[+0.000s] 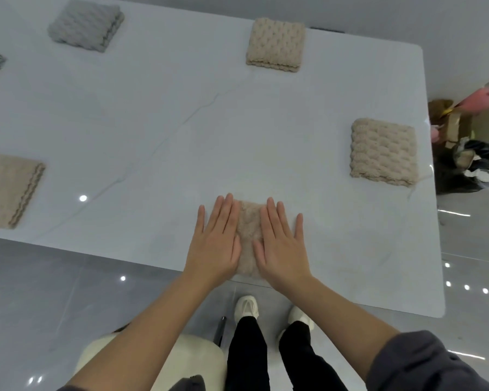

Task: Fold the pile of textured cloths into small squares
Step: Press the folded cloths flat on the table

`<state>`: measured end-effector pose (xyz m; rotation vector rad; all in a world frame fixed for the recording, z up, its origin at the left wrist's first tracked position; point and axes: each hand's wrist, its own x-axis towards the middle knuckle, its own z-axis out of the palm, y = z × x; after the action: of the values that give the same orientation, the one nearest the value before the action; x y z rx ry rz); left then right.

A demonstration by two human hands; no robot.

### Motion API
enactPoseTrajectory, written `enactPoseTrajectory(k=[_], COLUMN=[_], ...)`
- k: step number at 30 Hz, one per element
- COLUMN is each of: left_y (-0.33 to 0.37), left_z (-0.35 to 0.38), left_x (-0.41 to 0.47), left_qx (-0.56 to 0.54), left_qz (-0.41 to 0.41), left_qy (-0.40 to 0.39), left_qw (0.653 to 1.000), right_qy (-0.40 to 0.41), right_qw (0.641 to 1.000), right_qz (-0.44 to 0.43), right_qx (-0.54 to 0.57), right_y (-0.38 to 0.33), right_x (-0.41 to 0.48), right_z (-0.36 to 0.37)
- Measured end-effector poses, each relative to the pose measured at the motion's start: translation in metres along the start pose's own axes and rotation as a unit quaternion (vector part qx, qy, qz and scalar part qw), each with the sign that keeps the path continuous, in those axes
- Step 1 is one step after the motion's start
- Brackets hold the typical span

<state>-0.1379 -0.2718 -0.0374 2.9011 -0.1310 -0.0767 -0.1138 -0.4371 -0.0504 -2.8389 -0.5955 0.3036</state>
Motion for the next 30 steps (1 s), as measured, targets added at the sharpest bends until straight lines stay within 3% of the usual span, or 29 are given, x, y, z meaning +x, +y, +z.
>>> enactPoseTrajectory(k=[7, 10, 16, 22, 30], left_y=[0.049, 0.085, 0.172, 0.270, 0.341], left_z=[0.001, 0.013, 0.032, 0.048, 0.067], left_x=[-0.009, -0.011, -0.002, 0.026, 0.084], left_qx=[-0.039, -0.049, -0.058, -0.132, -0.147], left_qz=[-0.051, -0.066, -0.179, -0.251, -0.258], left_qy=[0.014, 0.019, 0.016, 0.036, 0.058], left_qw=[0.998, 0.996, 0.982, 0.958, 0.953], right_qy=[-0.020, -0.033, -0.067, -0.043, -0.053], right_qw=[1.000, 0.998, 0.987, 0.971, 0.974], right_qz=[-0.011, -0.049, -0.136, -0.213, -0.194], right_qx=[-0.017, -0.037, -0.057, -0.099, -0.104], right_y=[0.051, 0.076, 0.145, 0.222, 0.294], right_x=[-0.002, -0.004, -0.013, -0.021, -0.010], right_z=[-0.021, -0.030, -0.053, -0.098, -0.131])
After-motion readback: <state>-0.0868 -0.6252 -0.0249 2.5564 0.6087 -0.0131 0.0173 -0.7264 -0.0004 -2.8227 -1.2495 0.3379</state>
